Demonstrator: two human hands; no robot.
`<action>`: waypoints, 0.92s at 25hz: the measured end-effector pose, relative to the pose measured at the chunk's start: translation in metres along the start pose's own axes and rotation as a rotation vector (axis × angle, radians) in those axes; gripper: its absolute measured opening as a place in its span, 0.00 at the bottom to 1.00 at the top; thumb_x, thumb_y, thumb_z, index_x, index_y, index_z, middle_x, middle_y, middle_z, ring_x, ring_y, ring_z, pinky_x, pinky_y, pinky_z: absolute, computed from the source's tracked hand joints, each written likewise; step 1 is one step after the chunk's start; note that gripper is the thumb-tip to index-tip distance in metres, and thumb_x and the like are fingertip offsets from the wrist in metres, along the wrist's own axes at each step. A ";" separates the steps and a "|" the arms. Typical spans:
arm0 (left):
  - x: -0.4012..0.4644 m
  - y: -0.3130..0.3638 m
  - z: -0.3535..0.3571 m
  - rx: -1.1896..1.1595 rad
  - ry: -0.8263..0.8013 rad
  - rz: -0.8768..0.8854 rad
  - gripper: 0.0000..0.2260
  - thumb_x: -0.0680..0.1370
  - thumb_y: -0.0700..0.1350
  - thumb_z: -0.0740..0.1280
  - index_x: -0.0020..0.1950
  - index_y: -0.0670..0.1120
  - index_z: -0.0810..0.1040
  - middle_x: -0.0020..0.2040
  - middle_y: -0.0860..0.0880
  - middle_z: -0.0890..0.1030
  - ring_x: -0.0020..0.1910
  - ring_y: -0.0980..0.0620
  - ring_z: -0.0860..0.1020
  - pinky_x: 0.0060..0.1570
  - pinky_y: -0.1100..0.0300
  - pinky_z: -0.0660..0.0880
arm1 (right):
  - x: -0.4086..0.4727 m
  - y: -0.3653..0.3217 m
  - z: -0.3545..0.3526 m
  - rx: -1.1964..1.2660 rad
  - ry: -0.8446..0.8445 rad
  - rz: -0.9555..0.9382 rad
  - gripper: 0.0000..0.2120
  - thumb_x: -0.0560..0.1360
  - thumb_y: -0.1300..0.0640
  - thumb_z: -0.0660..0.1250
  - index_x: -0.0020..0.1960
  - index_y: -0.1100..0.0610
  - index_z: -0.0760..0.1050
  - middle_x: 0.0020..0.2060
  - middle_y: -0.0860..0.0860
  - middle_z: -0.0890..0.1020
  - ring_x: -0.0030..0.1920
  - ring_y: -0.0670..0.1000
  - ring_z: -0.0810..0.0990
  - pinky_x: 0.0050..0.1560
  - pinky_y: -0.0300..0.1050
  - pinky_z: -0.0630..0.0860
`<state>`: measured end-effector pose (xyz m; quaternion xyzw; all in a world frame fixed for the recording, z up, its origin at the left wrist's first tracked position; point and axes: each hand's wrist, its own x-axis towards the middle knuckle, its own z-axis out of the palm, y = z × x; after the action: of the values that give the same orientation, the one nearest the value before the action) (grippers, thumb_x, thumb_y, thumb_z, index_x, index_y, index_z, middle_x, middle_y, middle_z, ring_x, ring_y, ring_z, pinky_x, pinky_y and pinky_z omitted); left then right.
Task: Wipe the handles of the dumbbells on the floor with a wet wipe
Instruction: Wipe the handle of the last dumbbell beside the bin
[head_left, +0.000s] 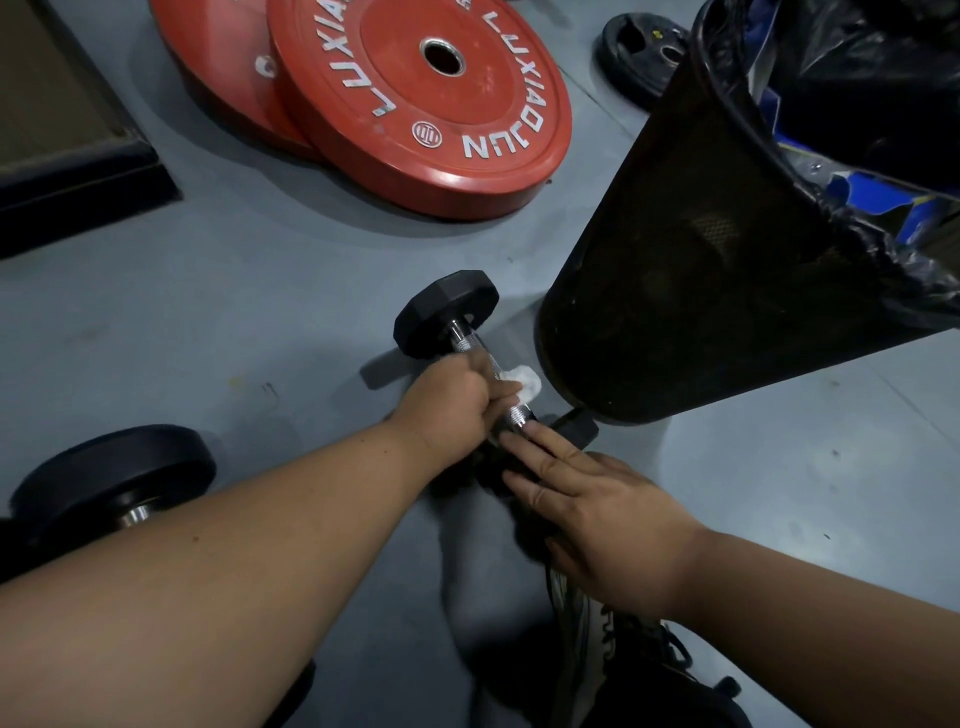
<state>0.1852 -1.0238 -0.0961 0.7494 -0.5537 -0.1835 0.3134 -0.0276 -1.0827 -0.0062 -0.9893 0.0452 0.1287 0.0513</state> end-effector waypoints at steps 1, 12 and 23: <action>0.004 -0.008 0.001 -0.016 0.063 -0.036 0.23 0.76 0.61 0.59 0.53 0.45 0.84 0.48 0.49 0.76 0.47 0.51 0.75 0.48 0.64 0.70 | -0.002 0.002 0.002 0.002 0.008 0.008 0.31 0.72 0.50 0.63 0.75 0.50 0.69 0.82 0.55 0.54 0.81 0.57 0.53 0.70 0.54 0.73; -0.006 0.002 0.015 0.104 0.140 0.311 0.13 0.79 0.48 0.62 0.49 0.41 0.83 0.46 0.44 0.78 0.47 0.45 0.75 0.47 0.53 0.76 | -0.003 0.005 0.005 0.050 0.045 0.048 0.30 0.72 0.50 0.56 0.74 0.46 0.71 0.81 0.58 0.55 0.81 0.60 0.53 0.62 0.53 0.79; 0.002 0.007 -0.011 0.178 0.082 0.080 0.07 0.77 0.41 0.66 0.52 0.46 0.83 0.53 0.46 0.80 0.52 0.45 0.76 0.51 0.56 0.74 | -0.002 0.002 0.002 0.077 0.068 0.065 0.29 0.72 0.49 0.53 0.71 0.47 0.74 0.80 0.58 0.59 0.80 0.60 0.57 0.56 0.55 0.82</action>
<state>0.1877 -1.0240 -0.0831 0.7585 -0.5839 -0.0903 0.2749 -0.0300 -1.0843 -0.0083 -0.9884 0.0841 0.0949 0.0835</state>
